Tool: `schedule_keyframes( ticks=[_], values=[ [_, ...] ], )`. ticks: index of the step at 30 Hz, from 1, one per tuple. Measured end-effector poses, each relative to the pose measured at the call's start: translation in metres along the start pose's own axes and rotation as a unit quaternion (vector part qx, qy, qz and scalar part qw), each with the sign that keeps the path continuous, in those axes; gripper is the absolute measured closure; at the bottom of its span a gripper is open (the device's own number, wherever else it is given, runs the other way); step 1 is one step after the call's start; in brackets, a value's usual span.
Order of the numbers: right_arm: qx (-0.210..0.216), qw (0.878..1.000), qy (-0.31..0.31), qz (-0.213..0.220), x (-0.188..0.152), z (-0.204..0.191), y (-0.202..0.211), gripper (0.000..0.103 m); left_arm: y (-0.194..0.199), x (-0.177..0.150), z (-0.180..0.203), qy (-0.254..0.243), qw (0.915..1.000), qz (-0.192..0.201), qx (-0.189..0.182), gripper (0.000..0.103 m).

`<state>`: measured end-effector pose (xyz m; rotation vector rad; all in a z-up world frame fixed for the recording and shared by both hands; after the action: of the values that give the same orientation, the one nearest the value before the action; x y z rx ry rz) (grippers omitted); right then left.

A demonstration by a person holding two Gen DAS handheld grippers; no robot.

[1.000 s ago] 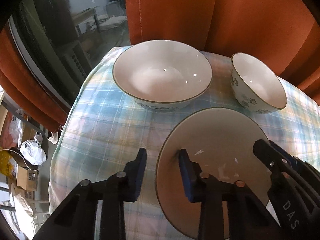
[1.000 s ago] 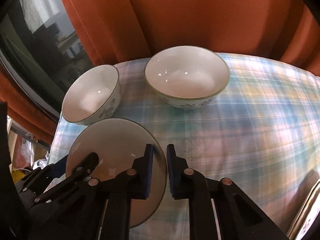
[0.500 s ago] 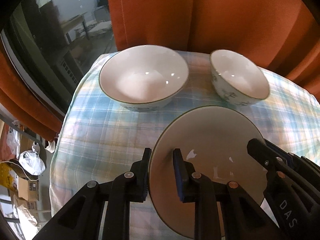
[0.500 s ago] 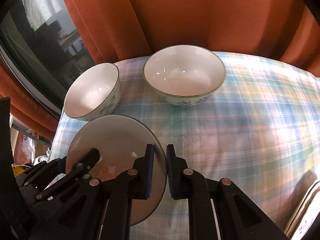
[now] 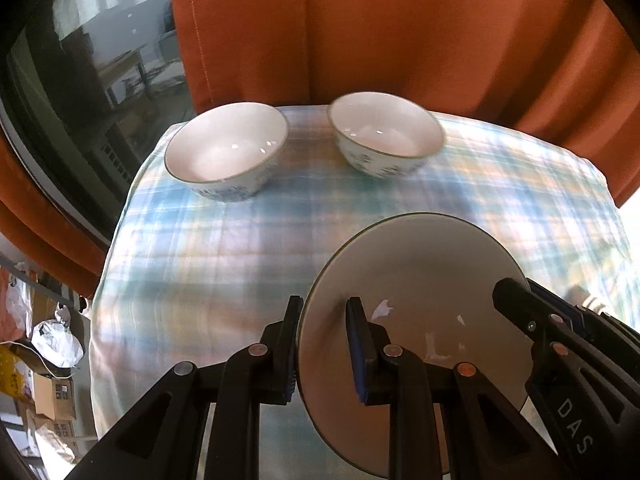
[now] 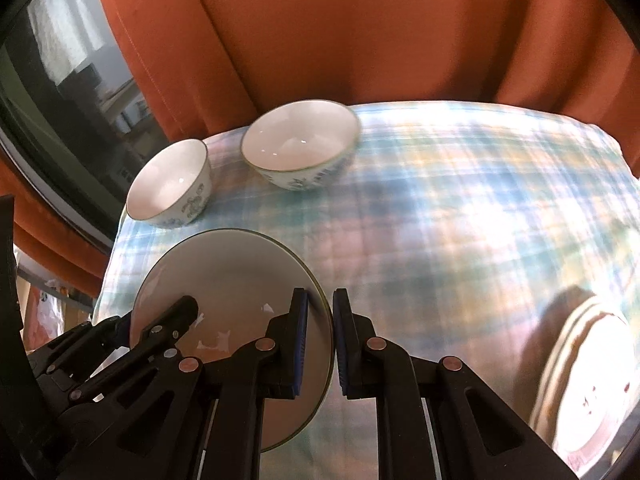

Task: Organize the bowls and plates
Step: 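Lift the beige plate and carry it toward the plate stack with both tools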

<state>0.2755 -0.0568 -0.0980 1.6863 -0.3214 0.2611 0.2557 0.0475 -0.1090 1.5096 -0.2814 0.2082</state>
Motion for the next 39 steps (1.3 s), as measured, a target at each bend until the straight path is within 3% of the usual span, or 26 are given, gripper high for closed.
schedule_keyframes(
  ticks=[20,39],
  values=[
    [0.005,0.999,0.037,-0.036,-0.092,0.092,0.027,0.087,-0.004,-0.095,0.085,0.036,0.9982,-0.044,0.017,0.083],
    [0.027,0.993,0.099,-0.055,-0.112,0.122,0.013,0.089,-0.012,-0.125,0.105,0.100,0.9930,-0.033,0.054,0.081]
  ],
)
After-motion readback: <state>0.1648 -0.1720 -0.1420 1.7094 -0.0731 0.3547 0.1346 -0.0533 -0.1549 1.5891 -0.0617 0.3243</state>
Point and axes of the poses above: each gripper's, at about its wrist camera, not at the fingertips, and y roughly against the way its jaws point, z to its right, x to its top, the point moved 8 cm from there along -y, roughly the way its jaws point, and after that the axes turned 10 degrees about -z, right-handed, at the moved point
